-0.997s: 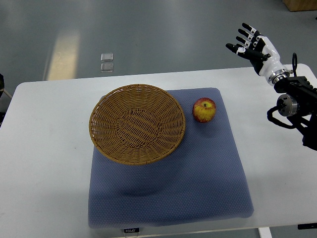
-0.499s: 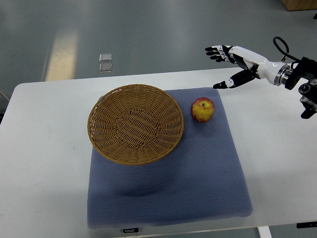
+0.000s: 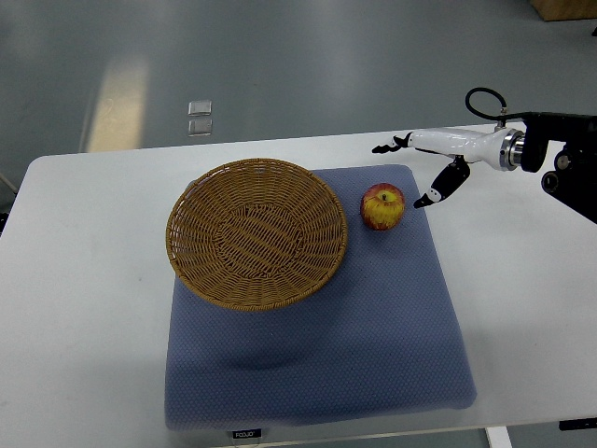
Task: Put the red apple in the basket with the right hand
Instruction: 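Close the right hand fingers around the apple from above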
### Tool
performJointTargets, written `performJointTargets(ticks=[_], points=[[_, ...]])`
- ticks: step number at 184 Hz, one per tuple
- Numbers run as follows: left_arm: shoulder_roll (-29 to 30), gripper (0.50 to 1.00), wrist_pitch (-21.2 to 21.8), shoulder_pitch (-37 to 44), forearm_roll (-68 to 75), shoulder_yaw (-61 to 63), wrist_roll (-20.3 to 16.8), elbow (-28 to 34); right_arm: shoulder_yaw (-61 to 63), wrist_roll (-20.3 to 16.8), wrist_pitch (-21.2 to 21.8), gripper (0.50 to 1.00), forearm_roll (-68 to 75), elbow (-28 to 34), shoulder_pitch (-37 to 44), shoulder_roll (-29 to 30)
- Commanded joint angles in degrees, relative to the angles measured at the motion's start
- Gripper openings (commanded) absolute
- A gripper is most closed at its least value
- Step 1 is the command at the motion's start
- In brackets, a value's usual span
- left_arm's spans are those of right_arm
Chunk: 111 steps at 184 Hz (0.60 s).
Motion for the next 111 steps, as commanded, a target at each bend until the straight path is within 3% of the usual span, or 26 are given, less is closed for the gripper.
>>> performJointTargets(ticks=[1, 36, 111], points=[[0.00, 1.000, 0.00, 0.00, 0.00, 0.00, 0.05, -0.04, -2.70, -0.01, -1.05, 0.924, -0.25, -1.15, 1.63, 1.24], [0.00, 1.000, 0.00, 0.00, 0.00, 0.00, -0.03, -0.04, -6.30, -0.01, -5.09, 0.924, -0.25, -6.86, 2.06, 5.45], [0.00, 1.000, 0.00, 0.00, 0.00, 0.00, 0.05, 0.05, -12.54, -0.01, -8.60, 0.921, -0.34, -7.22, 2.24, 6.60]])
